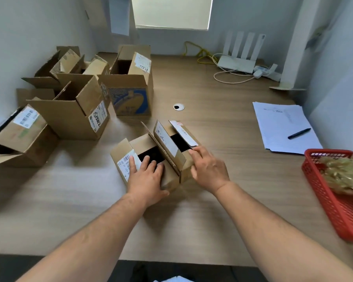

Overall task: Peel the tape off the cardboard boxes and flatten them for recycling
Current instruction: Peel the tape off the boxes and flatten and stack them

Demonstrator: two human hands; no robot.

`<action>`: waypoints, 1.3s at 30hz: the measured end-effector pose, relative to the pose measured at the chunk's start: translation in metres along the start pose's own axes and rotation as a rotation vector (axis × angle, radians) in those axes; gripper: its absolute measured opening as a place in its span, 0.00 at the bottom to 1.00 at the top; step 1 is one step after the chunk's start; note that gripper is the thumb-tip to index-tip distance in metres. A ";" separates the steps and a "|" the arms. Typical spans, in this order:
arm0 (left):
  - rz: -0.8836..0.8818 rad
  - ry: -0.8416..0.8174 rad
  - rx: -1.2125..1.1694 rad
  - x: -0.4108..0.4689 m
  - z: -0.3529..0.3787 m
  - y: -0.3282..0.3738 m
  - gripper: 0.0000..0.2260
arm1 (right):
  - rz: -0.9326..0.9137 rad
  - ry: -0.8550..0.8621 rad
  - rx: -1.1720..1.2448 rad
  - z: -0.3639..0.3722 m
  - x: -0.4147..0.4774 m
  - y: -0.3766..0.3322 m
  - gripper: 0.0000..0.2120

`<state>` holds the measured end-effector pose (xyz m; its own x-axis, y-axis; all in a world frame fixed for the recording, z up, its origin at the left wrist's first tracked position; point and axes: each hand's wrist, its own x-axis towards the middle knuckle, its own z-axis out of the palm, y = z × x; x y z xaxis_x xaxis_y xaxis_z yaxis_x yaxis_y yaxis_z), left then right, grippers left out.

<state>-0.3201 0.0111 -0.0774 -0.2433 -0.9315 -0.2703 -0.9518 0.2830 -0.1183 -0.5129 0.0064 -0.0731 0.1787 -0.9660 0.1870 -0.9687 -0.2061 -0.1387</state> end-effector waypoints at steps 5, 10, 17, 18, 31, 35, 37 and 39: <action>0.018 -0.002 0.035 -0.003 0.005 0.000 0.33 | -0.021 -0.246 0.051 0.017 0.001 -0.015 0.29; 0.042 -0.054 0.071 0.000 0.012 -0.013 0.30 | -0.009 -0.314 -0.078 0.017 0.012 -0.031 0.22; -0.023 -0.151 0.105 -0.004 0.015 -0.084 0.27 | 0.109 -0.449 -0.156 0.016 0.021 -0.007 0.25; -0.030 -0.149 0.117 -0.005 0.016 -0.096 0.27 | 0.118 -0.439 -0.142 0.017 0.021 -0.007 0.24; -0.164 0.253 -0.253 0.006 0.005 -0.139 0.28 | 0.253 -0.292 0.172 0.018 0.007 0.011 0.22; -0.266 0.624 -0.684 0.018 -0.018 -0.131 0.24 | 0.357 -0.258 0.340 0.013 -0.011 0.024 0.19; -0.198 0.672 -0.789 0.022 -0.033 -0.116 0.20 | 0.351 -0.218 0.361 0.011 -0.020 0.027 0.21; -0.075 0.647 -0.843 0.022 -0.048 -0.092 0.19 | 0.345 -0.152 0.363 0.006 -0.030 0.031 0.25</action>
<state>-0.2474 -0.0467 -0.0266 0.0044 -0.9542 0.2992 -0.7298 0.2015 0.6533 -0.5468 0.0283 -0.0892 -0.0909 -0.9935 -0.0690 -0.8581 0.1134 -0.5008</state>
